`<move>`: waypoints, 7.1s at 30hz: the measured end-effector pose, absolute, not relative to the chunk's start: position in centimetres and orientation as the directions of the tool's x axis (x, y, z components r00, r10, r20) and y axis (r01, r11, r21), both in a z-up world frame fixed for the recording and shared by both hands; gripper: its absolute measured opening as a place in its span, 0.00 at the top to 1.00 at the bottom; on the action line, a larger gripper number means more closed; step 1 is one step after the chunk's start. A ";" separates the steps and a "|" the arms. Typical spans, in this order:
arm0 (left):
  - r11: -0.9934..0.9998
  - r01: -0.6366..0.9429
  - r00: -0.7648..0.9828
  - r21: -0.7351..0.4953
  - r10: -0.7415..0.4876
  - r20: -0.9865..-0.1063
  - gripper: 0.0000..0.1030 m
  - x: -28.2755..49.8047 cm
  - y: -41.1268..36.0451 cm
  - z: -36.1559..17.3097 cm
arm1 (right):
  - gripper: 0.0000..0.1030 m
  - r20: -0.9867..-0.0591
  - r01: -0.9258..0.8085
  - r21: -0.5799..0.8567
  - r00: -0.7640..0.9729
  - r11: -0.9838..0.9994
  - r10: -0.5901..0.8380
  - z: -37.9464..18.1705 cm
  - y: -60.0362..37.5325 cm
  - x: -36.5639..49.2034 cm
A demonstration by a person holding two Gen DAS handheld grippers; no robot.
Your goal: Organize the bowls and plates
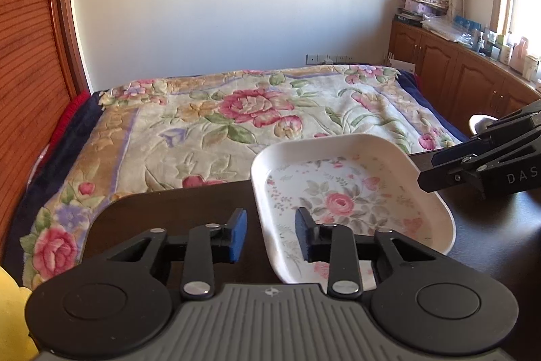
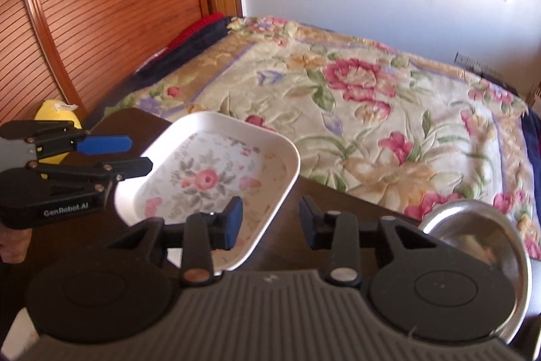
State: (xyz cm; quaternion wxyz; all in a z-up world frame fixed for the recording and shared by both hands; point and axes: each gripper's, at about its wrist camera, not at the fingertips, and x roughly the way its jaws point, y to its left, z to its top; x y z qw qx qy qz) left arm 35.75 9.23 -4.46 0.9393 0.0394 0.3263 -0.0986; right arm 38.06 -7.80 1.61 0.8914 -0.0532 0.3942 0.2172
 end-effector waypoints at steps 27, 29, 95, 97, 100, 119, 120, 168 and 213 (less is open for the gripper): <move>0.975 0.223 0.760 0.008 -0.169 -0.628 0.78 36.3 9.4 -5.3 | 0.82 -0.786 -0.447 0.093 0.516 0.890 0.341 -0.3 -6.9 40.0; 0.974 0.227 0.756 -0.002 -0.177 -0.630 0.78 36.3 9.4 -5.3 | 0.82 -0.786 -0.447 0.094 0.515 0.890 0.342 -0.3 -7.0 40.0; 0.962 0.268 0.797 0.046 -0.194 -0.572 0.78 14.1 5.6 0.9 | 0.85 -0.670 -0.492 0.153 0.586 0.857 0.456 4.2 -11.8 20.7; 0.963 0.267 0.796 0.046 -0.194 -0.573 0.78 13.6 5.6 0.8 | 0.85 -0.668 -0.494 0.156 0.585 0.855 0.460 4.1 -11.8 20.2; 0.962 0.267 0.796 0.047 -0.193 -0.574 0.78 13.1 5.6 0.8 | 0.85 -0.666 -0.496 0.160 0.585 0.854 0.464 4.0 -11.8 19.6; 0.970 0.241 0.777 0.025 -0.178 -0.604 0.78 10.7 6.3 -1.1 | 0.85 -0.644 -0.489 0.201 0.587 0.849 0.491 2.7 -11.7 16.7; 0.971 0.239 0.776 0.025 -0.176 -0.606 0.78 10.6 6.3 -1.3 | 0.85 -0.643 -0.488 0.206 0.585 0.848 0.494 2.6 -11.7 16.7; 0.983 0.178 0.769 0.047 -0.110 -0.629 0.78 11.4 7.9 -3.8 | 0.84 -0.585 -0.476 0.192 0.647 0.858 0.490 0.6 -10.0 15.9; 0.930 0.368 0.813 -0.004 -0.324 -0.483 0.06 16.1 -9.4 -1.8 | 0.50 -0.307 -0.216 0.079 0.923 0.973 0.230 2.3 -25.5 14.4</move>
